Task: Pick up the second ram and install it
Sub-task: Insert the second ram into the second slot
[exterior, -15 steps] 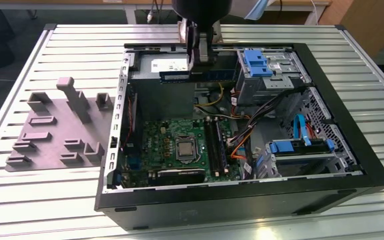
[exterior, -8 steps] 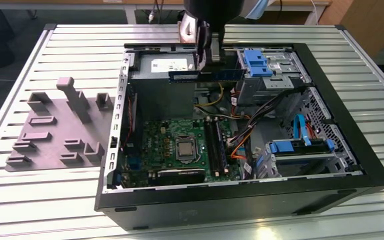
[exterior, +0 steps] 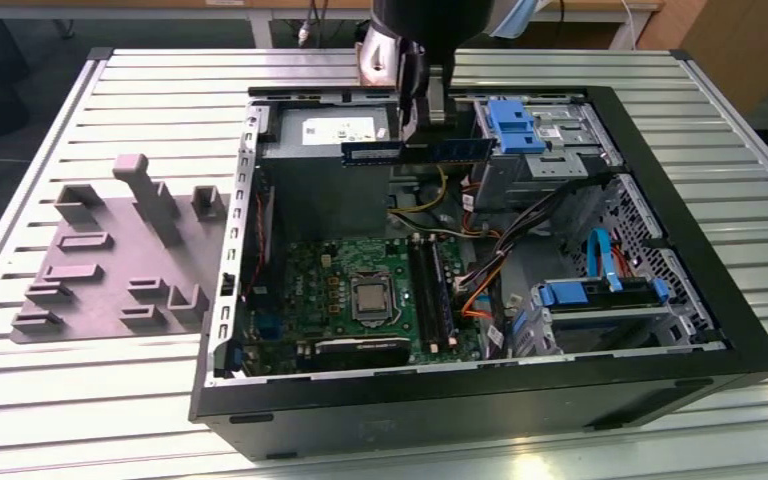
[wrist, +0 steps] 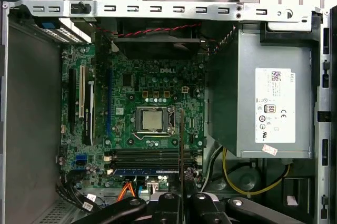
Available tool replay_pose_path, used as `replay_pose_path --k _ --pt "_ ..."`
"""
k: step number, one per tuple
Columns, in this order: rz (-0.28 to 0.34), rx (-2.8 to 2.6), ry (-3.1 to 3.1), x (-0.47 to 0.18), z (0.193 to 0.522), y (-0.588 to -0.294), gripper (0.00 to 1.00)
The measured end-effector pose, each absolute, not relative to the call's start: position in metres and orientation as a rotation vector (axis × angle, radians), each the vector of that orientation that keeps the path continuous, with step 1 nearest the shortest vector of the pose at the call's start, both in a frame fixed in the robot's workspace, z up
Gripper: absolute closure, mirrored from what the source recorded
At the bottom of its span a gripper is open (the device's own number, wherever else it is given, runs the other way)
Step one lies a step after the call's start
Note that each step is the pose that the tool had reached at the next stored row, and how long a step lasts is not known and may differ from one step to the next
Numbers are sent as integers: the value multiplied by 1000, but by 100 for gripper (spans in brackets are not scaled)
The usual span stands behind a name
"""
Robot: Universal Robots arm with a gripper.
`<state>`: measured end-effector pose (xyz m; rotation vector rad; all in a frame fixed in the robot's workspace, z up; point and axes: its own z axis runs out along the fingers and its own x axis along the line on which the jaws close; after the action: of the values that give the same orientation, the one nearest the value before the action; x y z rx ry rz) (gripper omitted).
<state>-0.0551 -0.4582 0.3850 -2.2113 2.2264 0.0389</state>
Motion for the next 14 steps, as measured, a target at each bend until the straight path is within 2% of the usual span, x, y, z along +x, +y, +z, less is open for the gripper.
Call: replay_pose_path --k 14 --pt "39 -2175 2261 -55 385 -458 86"
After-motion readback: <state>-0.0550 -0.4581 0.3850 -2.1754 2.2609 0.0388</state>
